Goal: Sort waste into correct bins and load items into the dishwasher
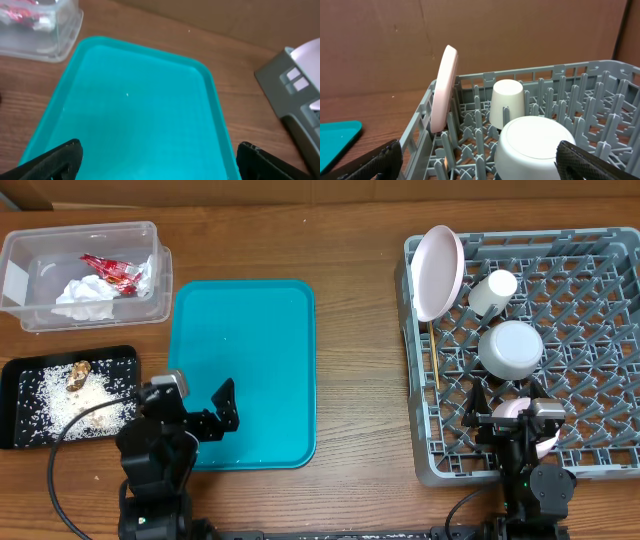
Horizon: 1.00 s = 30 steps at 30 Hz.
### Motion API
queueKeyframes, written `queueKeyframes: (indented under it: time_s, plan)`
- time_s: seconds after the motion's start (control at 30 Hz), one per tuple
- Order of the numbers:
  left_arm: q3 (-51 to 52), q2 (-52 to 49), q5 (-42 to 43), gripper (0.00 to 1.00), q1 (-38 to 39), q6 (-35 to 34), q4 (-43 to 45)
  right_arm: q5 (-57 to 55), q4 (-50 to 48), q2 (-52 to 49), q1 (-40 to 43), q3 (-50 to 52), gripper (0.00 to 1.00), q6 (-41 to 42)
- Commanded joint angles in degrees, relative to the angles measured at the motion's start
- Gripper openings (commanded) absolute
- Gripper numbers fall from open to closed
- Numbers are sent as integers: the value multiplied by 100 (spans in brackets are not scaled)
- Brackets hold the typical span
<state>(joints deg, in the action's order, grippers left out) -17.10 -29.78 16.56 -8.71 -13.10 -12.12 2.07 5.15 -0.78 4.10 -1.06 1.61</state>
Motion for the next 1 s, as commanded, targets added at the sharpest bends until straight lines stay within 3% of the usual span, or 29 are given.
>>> queueKeyframes:
  time_s: [0.0, 0.23, 0.53, 0.8, 0.97]
  plan:
    - [258, 236, 85, 100, 11, 162, 87, -52, -37, 61, 11, 61, 100, -11]
    - [754, 1012, 90, 100, 13, 555, 474, -52, -37, 61, 11, 61, 100, -13]
    - [1696, 1812, 85, 100, 385, 568, 1279, -52, -37, 61, 11, 61, 100, -13]
    - [1683, 2243, -981, 100, 968, 581, 815, -52, -37, 61, 11, 61, 100, -13]
    - [1683, 2411, -1137, 100, 997, 586, 807, -52, -37, 61, 11, 61, 100, -13]
